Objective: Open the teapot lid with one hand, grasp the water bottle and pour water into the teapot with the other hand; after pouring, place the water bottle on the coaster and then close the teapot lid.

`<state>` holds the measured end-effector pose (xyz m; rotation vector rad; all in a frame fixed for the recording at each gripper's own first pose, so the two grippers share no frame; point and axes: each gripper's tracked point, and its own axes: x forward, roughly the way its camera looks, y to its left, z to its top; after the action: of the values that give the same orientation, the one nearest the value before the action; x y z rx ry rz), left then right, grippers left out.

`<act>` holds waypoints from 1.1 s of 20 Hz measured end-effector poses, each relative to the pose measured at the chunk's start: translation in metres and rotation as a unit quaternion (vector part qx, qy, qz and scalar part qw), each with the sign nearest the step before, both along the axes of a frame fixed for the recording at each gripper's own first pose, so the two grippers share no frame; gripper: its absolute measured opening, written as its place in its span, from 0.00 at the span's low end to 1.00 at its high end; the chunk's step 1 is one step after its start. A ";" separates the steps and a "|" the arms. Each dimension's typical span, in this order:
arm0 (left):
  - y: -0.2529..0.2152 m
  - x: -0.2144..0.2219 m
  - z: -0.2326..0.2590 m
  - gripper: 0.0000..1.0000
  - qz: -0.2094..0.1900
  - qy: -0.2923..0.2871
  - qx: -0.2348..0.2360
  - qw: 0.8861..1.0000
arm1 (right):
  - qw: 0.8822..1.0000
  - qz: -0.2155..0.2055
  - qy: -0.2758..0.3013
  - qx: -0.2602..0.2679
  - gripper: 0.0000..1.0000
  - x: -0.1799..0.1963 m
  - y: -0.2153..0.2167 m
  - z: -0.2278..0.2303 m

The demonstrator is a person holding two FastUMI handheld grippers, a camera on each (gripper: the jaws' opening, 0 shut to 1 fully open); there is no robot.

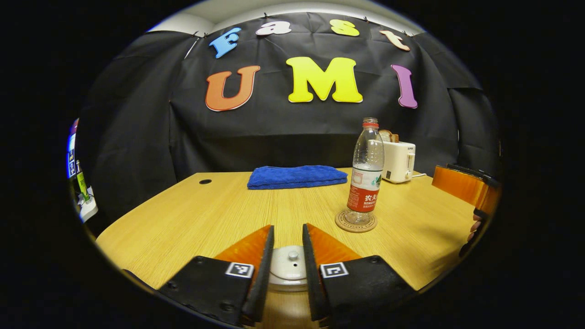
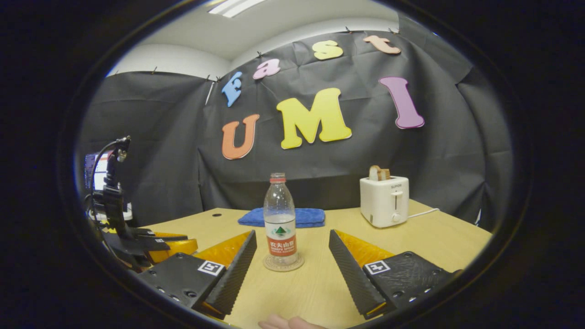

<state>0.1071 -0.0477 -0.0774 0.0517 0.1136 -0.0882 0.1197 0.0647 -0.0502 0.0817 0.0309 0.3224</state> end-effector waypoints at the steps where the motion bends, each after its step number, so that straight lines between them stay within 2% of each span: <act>1: -0.003 -0.002 0.002 0.65 -0.002 0.000 0.000 1.000 | 1.000 -0.004 -0.002 -0.001 0.95 -0.004 -0.003 0.002; 2: -0.004 -0.005 0.005 0.60 -0.002 0.001 0.001 1.000 | 1.000 -0.006 -0.005 -0.002 0.95 -0.008 -0.003 0.008; 4: -0.009 -0.016 0.016 0.66 -0.010 -0.003 -0.002 1.000 | 1.000 -0.015 -0.013 -0.006 0.93 -0.020 -0.005 0.020; 5: -0.014 -0.022 0.025 0.69 -0.020 -0.007 -0.007 1.000 | 0.999 -0.027 -0.017 -0.009 0.95 -0.026 -0.010 0.026; 6: -0.016 -0.029 0.037 0.75 -0.023 -0.017 -0.012 1.000 | 0.998 -0.053 -0.024 -0.023 0.95 -0.030 -0.020 0.033; 7: -0.016 -0.037 0.046 0.97 -0.025 -0.024 -0.016 0.999 | 0.996 -0.077 -0.031 -0.034 0.95 -0.036 -0.031 0.039; 8: -0.014 -0.045 0.055 1.00 -0.024 -0.031 -0.018 0.999 | 0.994 -0.097 -0.034 -0.041 0.96 -0.042 -0.039 0.046; 14: 0.003 -0.094 0.096 1.00 -0.014 -0.053 -0.041 0.998 | 0.986 -0.148 -0.040 -0.070 0.96 -0.095 -0.060 0.070; 17: 0.010 -0.115 0.115 1.00 -0.014 -0.073 -0.035 0.997 | 0.979 -0.173 -0.046 -0.093 0.96 -0.115 -0.062 0.076; 20: 0.006 -0.135 0.116 1.00 -0.033 -0.081 -0.032 0.996 | 0.980 -0.173 -0.049 -0.083 0.97 -0.130 -0.051 0.079; 21: 0.002 -0.139 0.118 0.95 -0.045 -0.088 -0.034 0.994 | 0.980 -0.174 -0.050 -0.080 0.97 -0.132 -0.049 0.079; 22: 0.000 -0.140 0.121 1.00 -0.048 -0.080 -0.029 0.995 | 0.980 -0.175 -0.049 -0.080 0.97 -0.133 -0.046 0.078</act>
<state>-0.0328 -0.0480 0.0432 0.0062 -0.0507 -0.1826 -0.0129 0.0185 0.0282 -0.0880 -0.0543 -0.0288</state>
